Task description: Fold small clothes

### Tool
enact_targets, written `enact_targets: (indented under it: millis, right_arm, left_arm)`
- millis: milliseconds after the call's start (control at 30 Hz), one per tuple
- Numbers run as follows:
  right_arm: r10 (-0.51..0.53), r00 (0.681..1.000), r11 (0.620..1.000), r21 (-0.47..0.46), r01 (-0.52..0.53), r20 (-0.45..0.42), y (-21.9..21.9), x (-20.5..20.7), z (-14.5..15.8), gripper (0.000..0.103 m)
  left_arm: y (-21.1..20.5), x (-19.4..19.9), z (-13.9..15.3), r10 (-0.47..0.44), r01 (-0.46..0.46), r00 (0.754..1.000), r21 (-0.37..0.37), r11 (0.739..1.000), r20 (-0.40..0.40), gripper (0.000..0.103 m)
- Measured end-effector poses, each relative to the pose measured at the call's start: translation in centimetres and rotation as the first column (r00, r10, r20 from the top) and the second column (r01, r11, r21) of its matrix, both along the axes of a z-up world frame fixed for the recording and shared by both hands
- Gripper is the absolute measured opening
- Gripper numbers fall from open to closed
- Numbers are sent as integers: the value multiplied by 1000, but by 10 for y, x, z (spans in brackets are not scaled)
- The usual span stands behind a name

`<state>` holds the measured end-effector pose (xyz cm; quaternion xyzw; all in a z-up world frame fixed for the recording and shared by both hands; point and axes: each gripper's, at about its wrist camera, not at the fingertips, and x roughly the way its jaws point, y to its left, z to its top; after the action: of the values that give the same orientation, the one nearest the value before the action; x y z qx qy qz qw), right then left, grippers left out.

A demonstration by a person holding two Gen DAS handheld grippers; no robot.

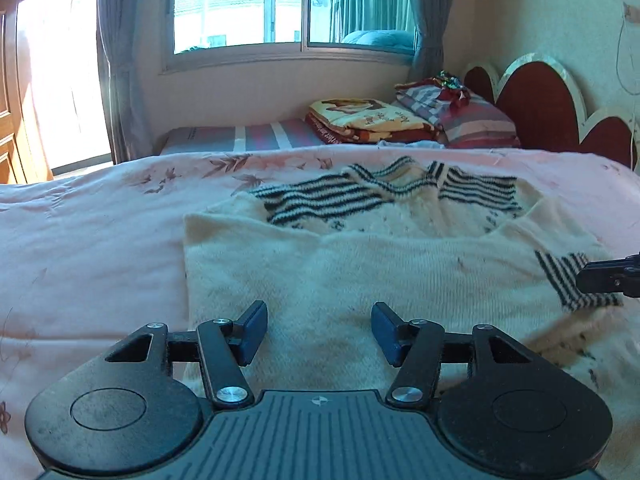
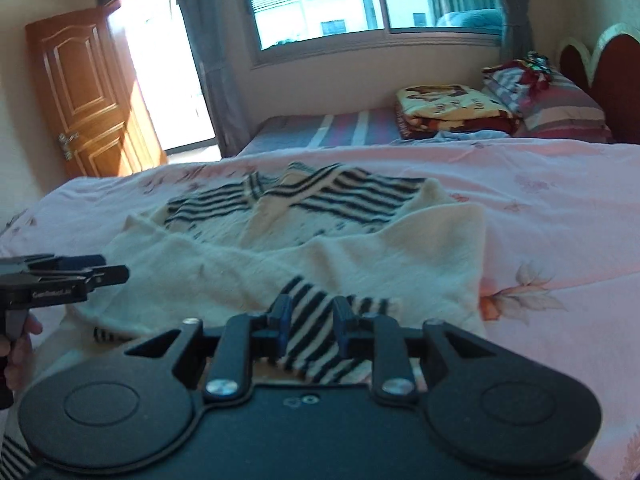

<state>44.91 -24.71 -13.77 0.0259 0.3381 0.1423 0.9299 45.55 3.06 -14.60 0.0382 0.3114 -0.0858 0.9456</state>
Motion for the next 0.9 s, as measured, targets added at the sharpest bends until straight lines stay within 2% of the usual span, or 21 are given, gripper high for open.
enact_targets:
  millis: [67, 100, 200, 233, 267, 333, 400, 500, 567, 667, 767, 900]
  right_arm:
    - [19, 1000, 996, -85, -17, 19, 7, -7, -9, 21]
    - [1, 999, 996, -93, 2, 35, 0, -11, -10, 21]
    - [-99, 995, 994, -44, 99, 19, -32, -15, -8, 23]
    - [-120, 993, 992, -41, 119, -1, -42, -14, -9, 24]
    - [-104, 994, 994, -11, 104, -19, -48, -12, -10, 24]
    - [-82, 996, 997, 4, 82, -39, -52, -8, -9, 25]
    - [-71, 996, 996, 46, 73, -59, -59, -9, -1, 25]
    - [-53, 998, 991, 123, 55, -23, -74, -29, 14, 27]
    - [-38, 997, 982, 181, 50, -69, -85, -43, 17, 28]
    - [-17, 990, 953, 297, 58, -140, -104, -76, 15, 28]
    - [-29, 975, 920, 376, 111, -218, -123, -122, 9, 28]
    - [-35, 945, 871, 454, 189, -326, -134, -174, -6, 34]
  left_arm:
    - [6, -9, -4, 22, -22, 1000, -8, 1000, 0, 59]
    - [12, -12, -4, 31, -31, 1000, -21, 999, -6, 59]
    - [23, -19, -2, 84, -84, 996, 13, 996, -12, 63]
    - [28, -20, -2, 118, -118, 993, 16, 993, -18, 80]
    - [34, -19, -4, 167, -167, 985, 7, 986, -31, 87]
    - [43, -20, -6, 203, -204, 977, -20, 979, -60, 87]
    - [43, -34, 5, 241, -241, 970, 4, 971, -41, 87]
    - [42, -69, 21, 245, -245, 969, 10, 970, -26, 87]
    - [43, -97, 27, 254, -253, 966, 24, 967, -46, 87]
    - [45, -141, 31, 248, -249, 964, -2, 968, -96, 87]
    - [49, -184, 28, 231, -236, 961, -18, 972, -154, 87]
    - [58, -222, 21, 182, -214, 956, -124, 969, -232, 85]
